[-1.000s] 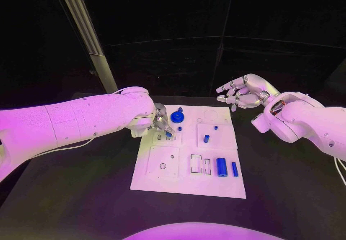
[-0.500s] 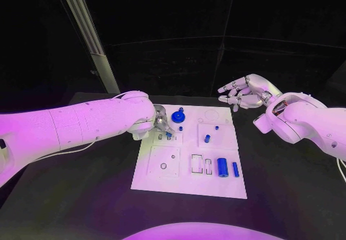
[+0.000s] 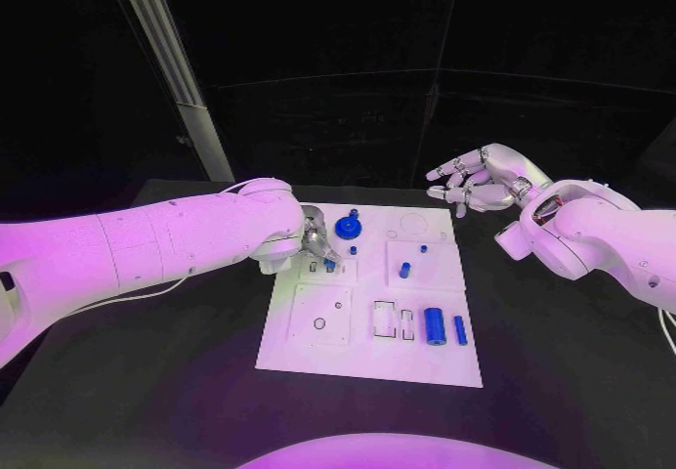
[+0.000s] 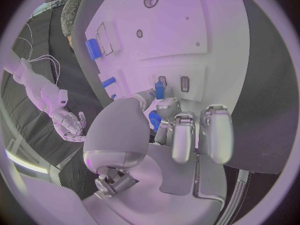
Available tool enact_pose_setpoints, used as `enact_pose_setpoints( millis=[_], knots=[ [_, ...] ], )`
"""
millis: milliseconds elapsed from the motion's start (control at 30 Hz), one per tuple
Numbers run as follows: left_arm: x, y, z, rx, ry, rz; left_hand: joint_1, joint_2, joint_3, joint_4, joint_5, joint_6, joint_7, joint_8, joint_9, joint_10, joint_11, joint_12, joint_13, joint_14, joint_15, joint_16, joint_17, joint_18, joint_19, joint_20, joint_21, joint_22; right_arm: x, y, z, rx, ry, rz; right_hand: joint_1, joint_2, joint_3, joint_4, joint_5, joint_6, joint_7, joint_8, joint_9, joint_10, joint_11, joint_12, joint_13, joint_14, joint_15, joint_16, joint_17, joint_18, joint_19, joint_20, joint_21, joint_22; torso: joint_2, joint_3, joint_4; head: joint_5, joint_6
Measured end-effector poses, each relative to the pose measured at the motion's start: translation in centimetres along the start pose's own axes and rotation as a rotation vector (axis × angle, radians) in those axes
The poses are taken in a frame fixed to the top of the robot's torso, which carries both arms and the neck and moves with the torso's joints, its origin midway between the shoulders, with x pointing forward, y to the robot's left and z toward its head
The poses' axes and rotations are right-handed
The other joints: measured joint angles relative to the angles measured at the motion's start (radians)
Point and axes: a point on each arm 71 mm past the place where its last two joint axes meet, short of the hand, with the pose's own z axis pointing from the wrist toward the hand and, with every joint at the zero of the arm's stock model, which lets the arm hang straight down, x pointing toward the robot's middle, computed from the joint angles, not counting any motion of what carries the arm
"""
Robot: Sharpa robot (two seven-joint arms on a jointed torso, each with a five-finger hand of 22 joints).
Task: Assemble the parts on the task board
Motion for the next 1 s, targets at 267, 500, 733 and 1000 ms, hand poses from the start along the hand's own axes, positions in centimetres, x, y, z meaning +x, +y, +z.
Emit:
enact_pose_setpoints(
  millis=[267,500,733,1000],
  knots=[
    [0.12,0.04,-0.08,-0.004,0.015,0.012,-0.001,0.001,0.004,-0.001,-0.001,0.002,-0.002,0.007,0.002,0.000,0.000,0.000,0.001,0.000,0.000,0.000,0.000,0.000,0.000,0.000,0.000,0.000,0.01,-0.02,0.01,-0.001,0.003,0.000,0.000,0.000,0.000,0.000,0.000,0.000,0.000,0.000,0.000,0.000,0.000,0.000,0.000,0.000,0.000,0.000,0.000,0.000,0.000,0.000,0.000,0.000,0.000,-0.0001,0.0001,0.001,-0.002],
    [0.30,0.33,-0.06,-0.015,0.026,0.019,-0.001,0.001,0.008,0.000,-0.001,0.005,-0.002,0.007,0.010,0.000,0.000,0.000,0.003,0.000,0.000,0.000,0.000,0.000,0.000,0.000,0.000,0.000,0.01,-0.04,0.02,-0.001,0.005,0.000,0.000,0.000,0.000,0.000,0.000,0.000,0.000,0.000,0.000,0.000,0.000,0.000,0.000,0.000,0.000,0.000,0.000,0.000,0.000,0.000,0.000,0.000,0.000,-0.0001,0.0003,0.002,-0.004],
    [0.29,0.35,-0.06,-0.018,0.027,0.020,-0.015,0.000,0.009,-0.001,-0.001,0.008,-0.004,0.012,0.009,0.004,-0.004,0.000,0.004,0.000,0.000,0.000,0.000,0.000,0.000,0.000,0.000,0.000,0.03,-0.04,0.04,-0.001,0.006,0.001,0.000,0.000,0.000,0.000,0.000,0.000,0.000,0.000,0.000,0.000,0.000,0.000,0.000,0.000,0.000,0.000,0.000,0.000,0.000,0.000,0.000,0.000,0.001,-0.0001,0.0002,0.002,-0.004],
    [0.26,0.35,-0.02,-0.020,0.028,0.021,-0.033,-0.012,0.029,-0.015,-0.001,0.011,-0.008,0.019,0.015,0.009,-0.002,0.005,0.008,0.000,0.000,0.000,0.000,0.000,0.000,0.000,0.000,0.000,0.04,-0.03,0.05,-0.002,0.007,0.001,0.000,0.000,0.000,0.000,0.000,0.000,0.000,0.000,0.000,0.000,0.000,0.000,0.000,0.000,0.000,0.000,0.000,0.000,0.000,0.000,0.000,0.000,0.001,0.0002,0.0002,0.002,-0.005]
  ],
)
